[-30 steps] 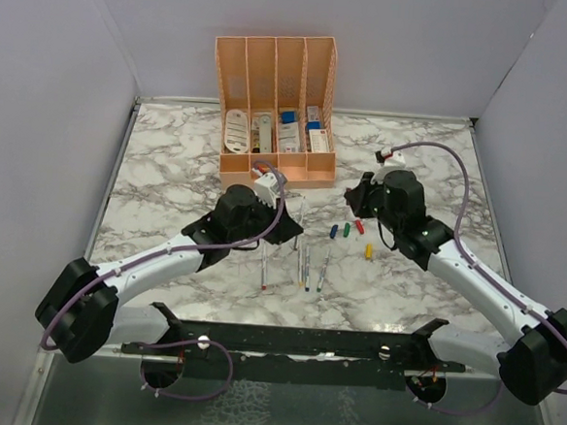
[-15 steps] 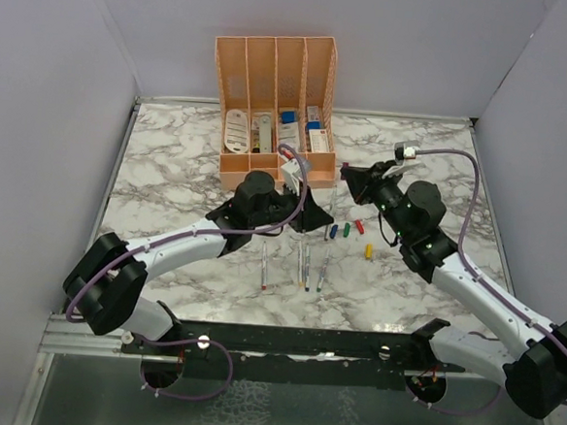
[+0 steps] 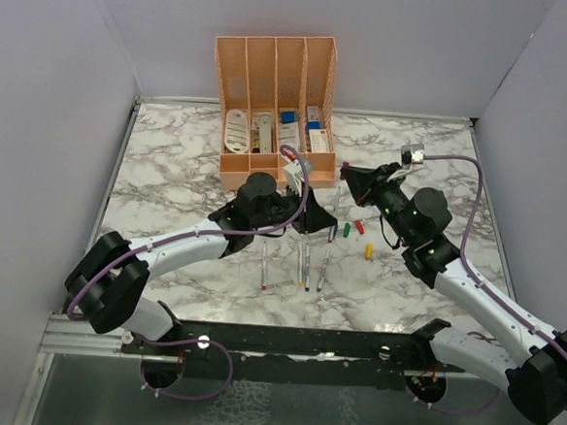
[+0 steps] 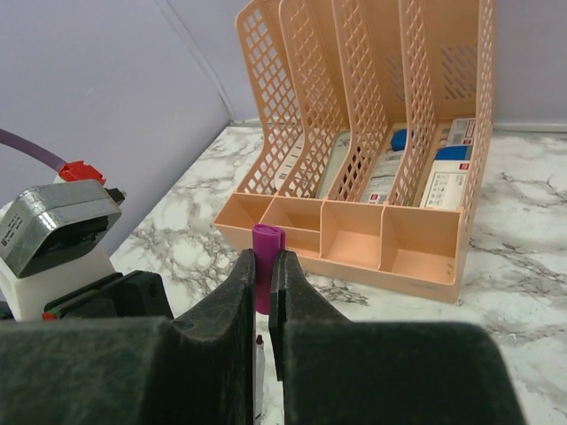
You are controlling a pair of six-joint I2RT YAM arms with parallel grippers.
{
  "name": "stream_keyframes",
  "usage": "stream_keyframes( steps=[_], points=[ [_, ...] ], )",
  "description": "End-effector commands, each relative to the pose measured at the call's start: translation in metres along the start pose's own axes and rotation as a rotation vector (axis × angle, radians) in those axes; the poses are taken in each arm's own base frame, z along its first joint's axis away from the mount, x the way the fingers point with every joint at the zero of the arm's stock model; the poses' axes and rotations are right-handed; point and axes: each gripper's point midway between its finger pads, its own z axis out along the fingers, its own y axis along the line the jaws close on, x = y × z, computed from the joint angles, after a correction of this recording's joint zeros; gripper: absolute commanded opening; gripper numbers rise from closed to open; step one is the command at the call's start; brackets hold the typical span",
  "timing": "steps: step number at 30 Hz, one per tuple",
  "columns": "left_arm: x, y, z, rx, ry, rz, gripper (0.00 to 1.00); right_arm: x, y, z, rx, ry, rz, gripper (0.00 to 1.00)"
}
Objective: Insert the pens into the pen caps
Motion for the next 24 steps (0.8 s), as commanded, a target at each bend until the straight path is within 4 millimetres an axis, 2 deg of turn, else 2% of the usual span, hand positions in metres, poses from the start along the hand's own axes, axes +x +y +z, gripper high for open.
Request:
stream_keyframes(
  steps=[1,24],
  points=[
    [-0.016,-0.009,-0.001,0.017,-0.056,0.024,0.00,0.004,0.009,-0.006,-0.040,0.014,0.035,0.01],
    [-0.017,0.000,0.003,-0.014,-0.069,0.039,0.00,0.018,0.009,-0.006,-0.038,0.087,0.042,0.01]
  ],
)
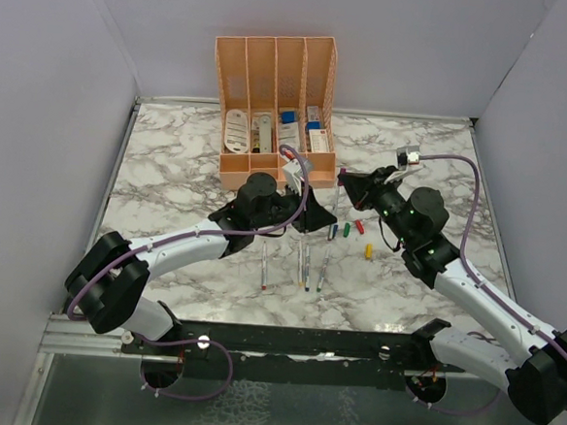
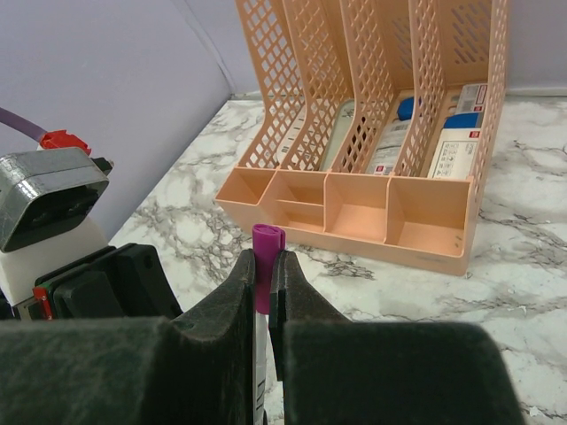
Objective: Insert the pens into the pen caps
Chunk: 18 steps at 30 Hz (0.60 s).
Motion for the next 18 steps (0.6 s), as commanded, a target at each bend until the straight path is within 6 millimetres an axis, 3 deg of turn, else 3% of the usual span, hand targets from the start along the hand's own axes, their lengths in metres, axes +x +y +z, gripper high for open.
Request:
stream_keyframes(
  steps=[1,18],
  points=[
    [-0.015,-0.005,0.003,0.013,-0.052,0.035,0.00,-0.001,0.010,-0.002,-0.037,0.014,0.007,0.01],
    [-0.022,-0.004,0.006,-0.001,-0.072,0.036,0.00,0.023,0.012,-0.005,-0.069,0.109,0.012,0.01]
  ],
)
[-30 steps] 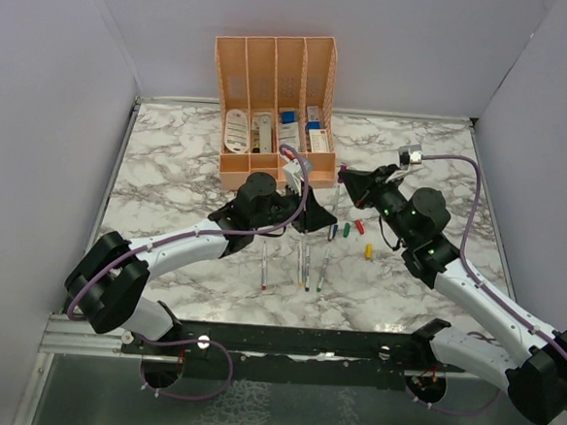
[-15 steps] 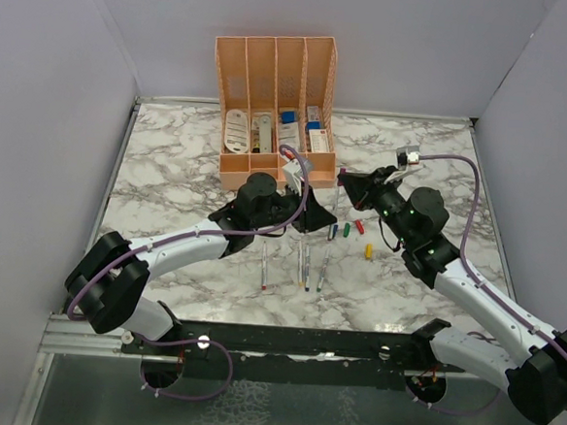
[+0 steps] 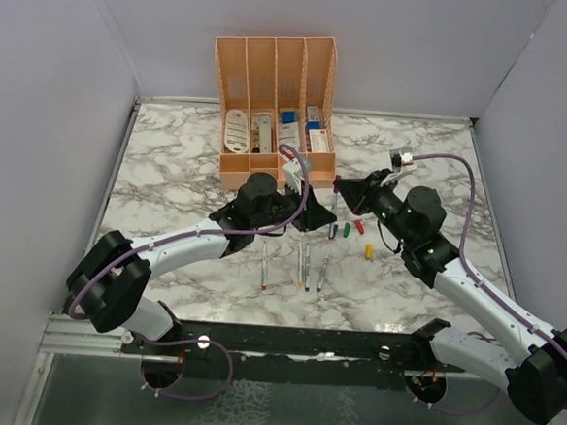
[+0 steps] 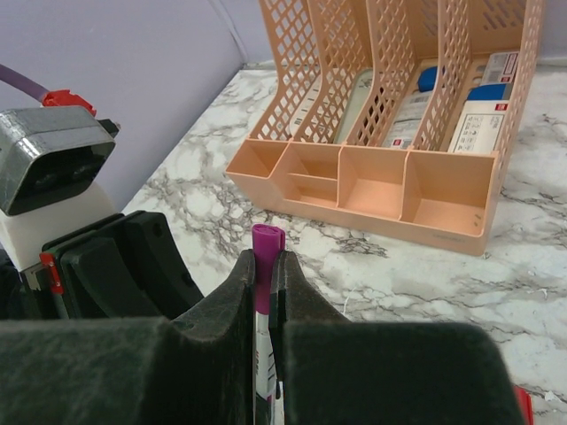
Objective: Insert the pens into the pen caps
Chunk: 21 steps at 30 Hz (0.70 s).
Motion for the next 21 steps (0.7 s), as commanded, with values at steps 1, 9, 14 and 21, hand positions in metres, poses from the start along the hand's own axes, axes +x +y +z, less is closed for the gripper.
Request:
stream_keyframes(
  steps=[1,9,14,21],
  points=[
    [-0.023,-0.005,0.004,0.001,-0.073,0.035,0.00,0.011,0.007,-0.003,-0.032,0.059,0.000,0.01],
    [-0.037,-0.005,0.000,-0.031,-0.129,0.046,0.00,0.039,0.001,-0.004,-0.023,0.178,0.003,0.01],
    [-0.049,-0.004,-0.003,-0.058,-0.179,0.059,0.00,0.062,-0.003,-0.004,-0.018,0.266,0.009,0.01],
    [-0.077,-0.009,-0.012,-0.078,-0.281,0.082,0.00,0.083,-0.009,-0.009,-0.019,0.341,-0.010,0.01]
  ],
)
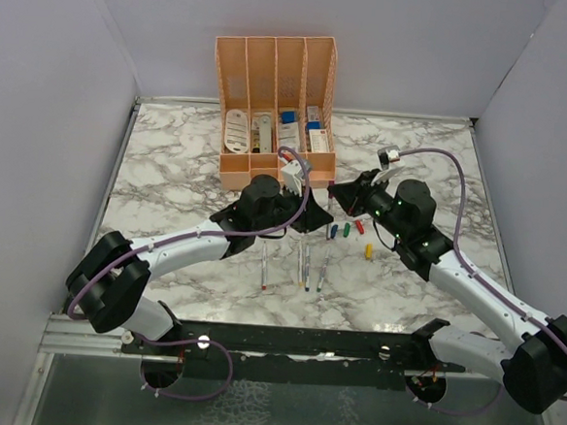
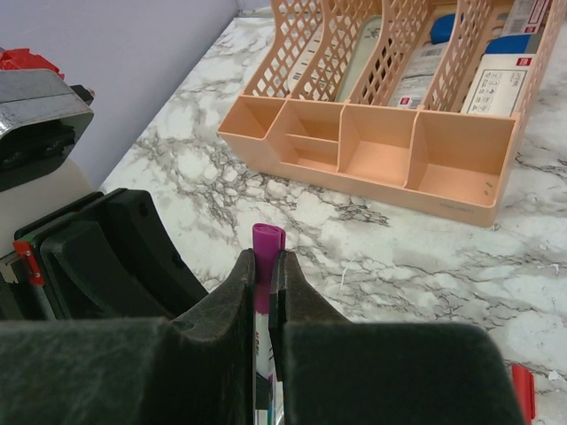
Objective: Insert the pens into the pen caps
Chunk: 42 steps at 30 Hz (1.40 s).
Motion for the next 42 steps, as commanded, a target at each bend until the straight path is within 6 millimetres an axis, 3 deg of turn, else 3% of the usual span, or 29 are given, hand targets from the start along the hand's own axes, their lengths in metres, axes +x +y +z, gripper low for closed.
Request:
stream_keyframes(
  steps=[1,9,30,37,42],
  points=[
    [-0.082,-0.029,-0.015,0.033,-0.284,0.082,0.00,0.057,-0.005,-0.009,-0.019,0.216,-0.013,0.01],
    [-0.102,-0.025,-0.026,-0.017,-0.375,0.085,0.00,0.068,-0.005,-0.014,-0.040,0.245,-0.040,0.01],
    [-0.131,-0.022,-0.035,-0.033,-0.455,0.107,0.00,0.096,-0.012,-0.017,-0.041,0.350,-0.052,0.01],
    [-0.108,-0.012,-0.032,-0.033,-0.397,0.067,0.00,0.079,-0.010,-0.008,-0.022,0.305,-0.032,0.02],
    [-0.063,0.016,-0.028,-0.100,-0.280,-0.002,0.00,0.046,-0.005,0.006,-0.007,0.221,-0.039,0.21]
  ],
)
